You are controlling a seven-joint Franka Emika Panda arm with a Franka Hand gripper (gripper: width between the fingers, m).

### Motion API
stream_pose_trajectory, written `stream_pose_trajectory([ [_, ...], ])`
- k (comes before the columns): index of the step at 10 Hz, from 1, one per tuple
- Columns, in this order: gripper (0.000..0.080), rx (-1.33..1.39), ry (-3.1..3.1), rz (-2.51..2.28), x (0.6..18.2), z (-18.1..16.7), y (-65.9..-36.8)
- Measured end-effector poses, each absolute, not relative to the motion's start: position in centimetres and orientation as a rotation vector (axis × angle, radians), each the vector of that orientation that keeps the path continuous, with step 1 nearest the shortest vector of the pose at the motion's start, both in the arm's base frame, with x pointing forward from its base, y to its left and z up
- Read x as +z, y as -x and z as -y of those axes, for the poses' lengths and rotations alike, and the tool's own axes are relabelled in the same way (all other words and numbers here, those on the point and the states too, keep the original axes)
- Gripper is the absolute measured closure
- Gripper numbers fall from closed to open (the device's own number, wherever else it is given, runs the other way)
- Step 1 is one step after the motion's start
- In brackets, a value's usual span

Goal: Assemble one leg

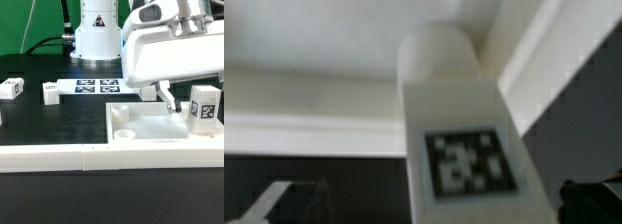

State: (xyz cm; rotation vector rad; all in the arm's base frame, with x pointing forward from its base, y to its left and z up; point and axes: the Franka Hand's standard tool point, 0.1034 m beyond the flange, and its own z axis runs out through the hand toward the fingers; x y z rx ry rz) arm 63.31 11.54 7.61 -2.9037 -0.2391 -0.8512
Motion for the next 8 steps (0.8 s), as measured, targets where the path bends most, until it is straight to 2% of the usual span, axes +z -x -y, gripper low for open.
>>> stream_pose_trajectory([
  [2,0.015,-0.847,2.905,0.244,9.1,-11.5,-63.6],
  [4,0.015,-0.787,2.917,0.251,8.6,-11.6,-63.4],
  [5,0.015,-0.677,2.936,0.263,8.1,-11.9,-62.9],
  [8,0.015,-0.24,2.994,0.27,8.6,-10.9,-62.5],
])
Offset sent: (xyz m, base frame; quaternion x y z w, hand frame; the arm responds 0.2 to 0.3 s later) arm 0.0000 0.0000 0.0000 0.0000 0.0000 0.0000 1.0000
